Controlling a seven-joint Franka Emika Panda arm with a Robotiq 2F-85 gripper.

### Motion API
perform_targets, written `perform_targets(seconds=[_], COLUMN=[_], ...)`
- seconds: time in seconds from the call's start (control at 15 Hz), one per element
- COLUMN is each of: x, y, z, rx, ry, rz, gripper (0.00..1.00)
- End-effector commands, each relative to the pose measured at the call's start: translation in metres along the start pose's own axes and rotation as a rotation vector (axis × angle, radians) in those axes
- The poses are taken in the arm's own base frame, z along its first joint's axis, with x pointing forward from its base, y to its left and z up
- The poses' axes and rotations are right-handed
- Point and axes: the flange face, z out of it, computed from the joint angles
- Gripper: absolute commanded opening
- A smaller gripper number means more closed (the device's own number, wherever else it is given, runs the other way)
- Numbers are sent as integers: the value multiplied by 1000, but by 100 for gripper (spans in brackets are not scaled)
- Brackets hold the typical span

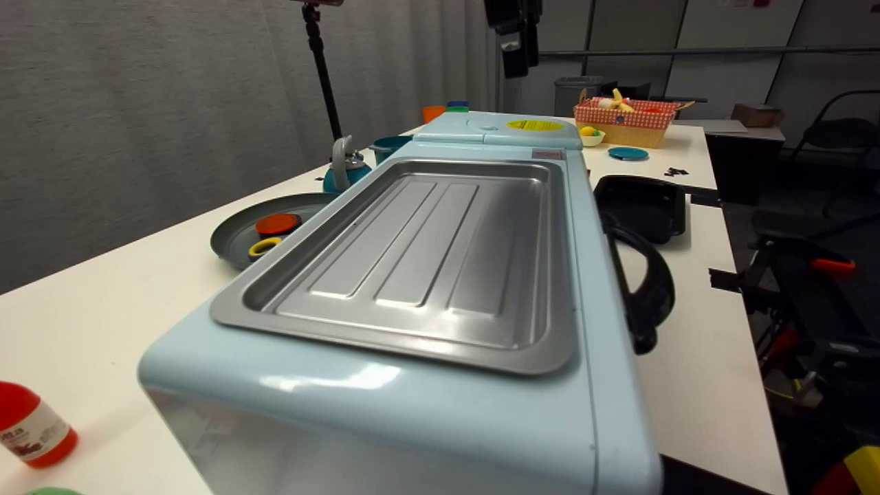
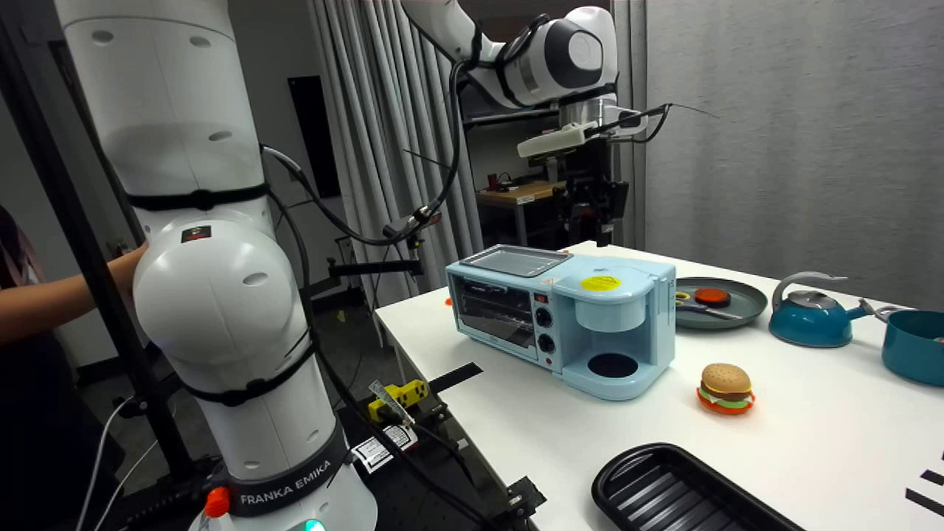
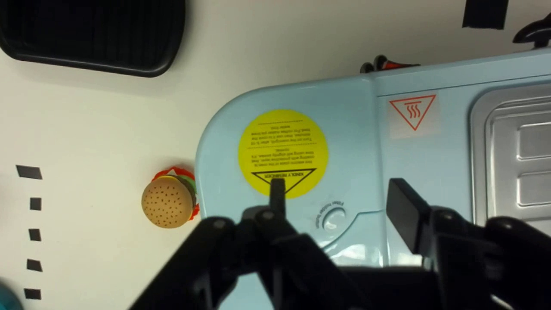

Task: Press the button on the top of the oven to open

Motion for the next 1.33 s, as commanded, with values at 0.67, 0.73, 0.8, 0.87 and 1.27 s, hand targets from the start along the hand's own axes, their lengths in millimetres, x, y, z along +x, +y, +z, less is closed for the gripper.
perform_targets(seconds=[0.67, 0.73, 0.8, 0.87, 1.27], x=[29, 30, 30, 30, 29], y=[-11, -11, -10, -10, -8], z=[13, 15, 17, 19, 25], rx=[37, 39, 41, 42, 45], ry=[107, 109, 109, 109, 97], rz=[-14, -13, -12, -11, -7], gripper=[0, 0, 0, 0, 0])
